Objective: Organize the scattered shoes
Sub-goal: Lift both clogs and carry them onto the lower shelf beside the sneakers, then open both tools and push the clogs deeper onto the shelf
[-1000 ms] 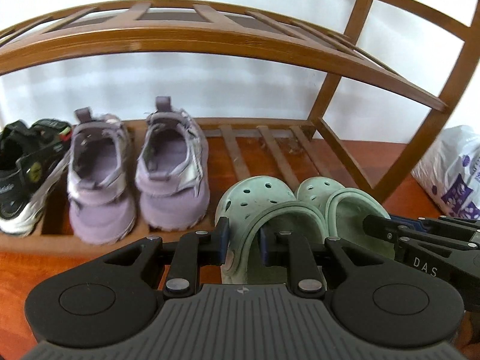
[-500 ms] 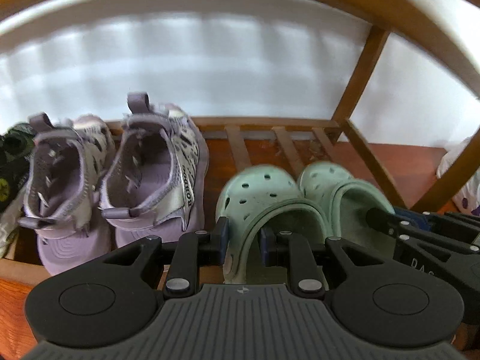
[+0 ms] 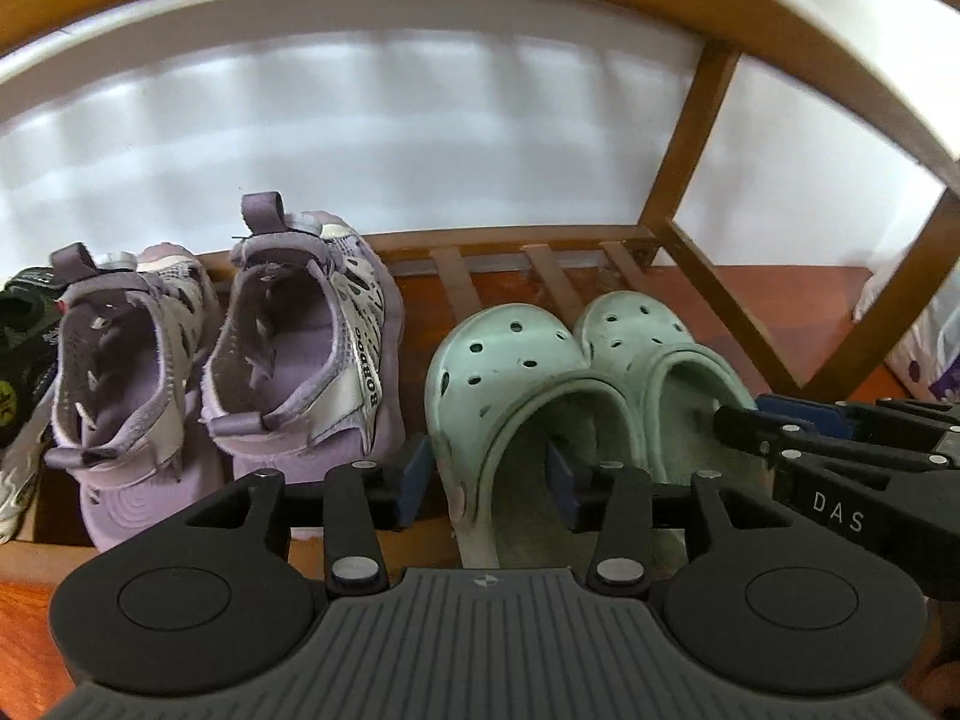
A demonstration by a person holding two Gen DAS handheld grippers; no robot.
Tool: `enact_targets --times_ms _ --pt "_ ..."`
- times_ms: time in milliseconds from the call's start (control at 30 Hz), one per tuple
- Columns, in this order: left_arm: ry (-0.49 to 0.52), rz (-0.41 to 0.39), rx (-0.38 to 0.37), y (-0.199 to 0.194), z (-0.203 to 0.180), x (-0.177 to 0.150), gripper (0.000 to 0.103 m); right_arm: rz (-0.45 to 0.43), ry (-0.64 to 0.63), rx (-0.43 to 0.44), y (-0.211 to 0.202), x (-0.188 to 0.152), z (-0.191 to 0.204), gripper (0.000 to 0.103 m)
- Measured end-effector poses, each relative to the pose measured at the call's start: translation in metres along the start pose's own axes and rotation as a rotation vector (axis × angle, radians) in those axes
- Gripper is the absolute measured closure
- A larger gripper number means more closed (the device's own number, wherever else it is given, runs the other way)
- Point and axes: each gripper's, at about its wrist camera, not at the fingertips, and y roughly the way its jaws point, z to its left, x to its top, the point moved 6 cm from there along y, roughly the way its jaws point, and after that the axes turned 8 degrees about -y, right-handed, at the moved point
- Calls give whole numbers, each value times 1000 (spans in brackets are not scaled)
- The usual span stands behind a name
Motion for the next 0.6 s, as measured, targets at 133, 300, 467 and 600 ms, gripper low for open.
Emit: enact_targets --times_ms 133,300,467,600 --pt "4 -5 -12 -16 0 -7 54 5 32 15 -20 -10 4 68" --pt "34 -6 -34 -37 -1 -22 51 16 72 30 -39 -24 7 63" --pt "69 15 -53 -45 -4 -37 51 38 74 39 -48 -40 11 62" --pt "93 39 -58 -42 -6 -49 51 50 51 49 -52 -49 16 63"
